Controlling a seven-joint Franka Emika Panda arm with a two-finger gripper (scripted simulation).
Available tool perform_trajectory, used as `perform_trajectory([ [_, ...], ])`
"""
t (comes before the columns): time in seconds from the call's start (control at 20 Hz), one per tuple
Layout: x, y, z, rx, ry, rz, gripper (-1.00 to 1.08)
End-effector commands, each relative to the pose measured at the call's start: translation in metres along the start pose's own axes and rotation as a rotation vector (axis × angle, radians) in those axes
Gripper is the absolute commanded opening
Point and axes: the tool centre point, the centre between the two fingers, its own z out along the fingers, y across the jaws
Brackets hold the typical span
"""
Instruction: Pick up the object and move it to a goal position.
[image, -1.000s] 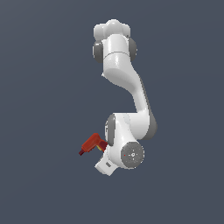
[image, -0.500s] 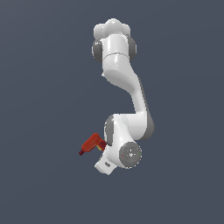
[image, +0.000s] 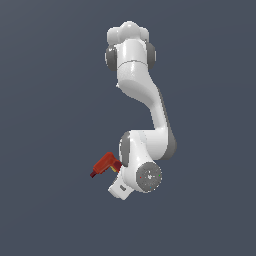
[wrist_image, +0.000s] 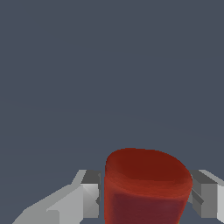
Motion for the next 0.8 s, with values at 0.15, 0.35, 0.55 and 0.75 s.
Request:
perform_trajectory([
  [0.15, -0.001, -0.001, 0.0, 0.0, 0.0, 0.0, -1.0],
  [0.35, -0.004, -0.002, -0.002, 0.0, 0.0, 0.0, -1.0],
  [0.55, -0.01, -0.005, -0.006, 0.0, 0.0, 0.0, -1.0],
  [0.75, -0.019, -0.009, -0.012, 0.0, 0.0, 0.0, -1.0],
])
